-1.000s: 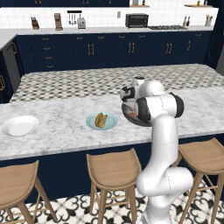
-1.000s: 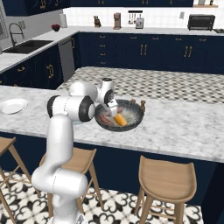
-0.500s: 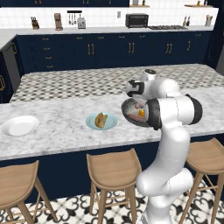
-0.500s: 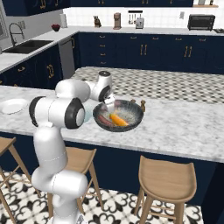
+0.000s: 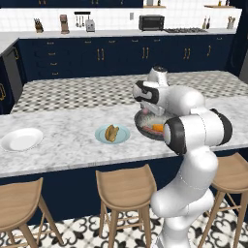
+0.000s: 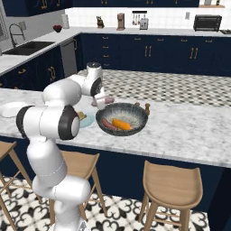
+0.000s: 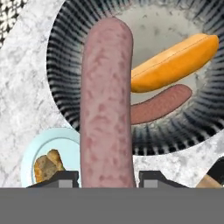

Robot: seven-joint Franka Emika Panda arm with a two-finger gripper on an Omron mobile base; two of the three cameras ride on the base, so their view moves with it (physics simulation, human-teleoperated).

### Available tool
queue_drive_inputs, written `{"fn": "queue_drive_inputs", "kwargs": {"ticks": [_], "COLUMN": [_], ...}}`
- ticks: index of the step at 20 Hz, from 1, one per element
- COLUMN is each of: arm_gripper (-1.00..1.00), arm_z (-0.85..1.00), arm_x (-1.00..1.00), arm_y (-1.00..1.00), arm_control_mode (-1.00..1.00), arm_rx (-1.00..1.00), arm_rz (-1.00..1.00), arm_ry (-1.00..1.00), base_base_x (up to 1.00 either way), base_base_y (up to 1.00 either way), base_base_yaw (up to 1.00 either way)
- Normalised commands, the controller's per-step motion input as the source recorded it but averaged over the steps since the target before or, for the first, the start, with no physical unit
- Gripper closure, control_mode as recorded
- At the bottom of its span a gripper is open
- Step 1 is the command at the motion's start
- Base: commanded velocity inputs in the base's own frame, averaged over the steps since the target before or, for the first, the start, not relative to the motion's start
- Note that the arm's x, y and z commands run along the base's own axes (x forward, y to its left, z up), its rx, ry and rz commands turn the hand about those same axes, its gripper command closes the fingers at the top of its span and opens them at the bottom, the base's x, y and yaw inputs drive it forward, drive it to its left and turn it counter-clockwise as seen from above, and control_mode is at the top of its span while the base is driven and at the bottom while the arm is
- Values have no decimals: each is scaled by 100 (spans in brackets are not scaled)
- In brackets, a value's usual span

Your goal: Place one bun and one sausage from the bowl on each plate.

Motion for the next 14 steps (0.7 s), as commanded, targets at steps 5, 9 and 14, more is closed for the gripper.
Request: {"fn": "queue_drive_inputs", "kwargs": {"ticks": [5, 9, 14], "arm_gripper": [100, 100, 100], "arm_z": [0, -31, -62], "arm_x": [-22, -2, 13], "arm_y": [94, 34, 7], "arm_control_mode": [-100, -100, -100], "arm_rx": [0, 0, 0], "arm_rz": [0, 0, 0], "arm_ry": [14, 15, 11], "base_base_x": [0, 0, 0], "base_base_y": [0, 0, 0], "base_base_yaw": [0, 0, 0]}}
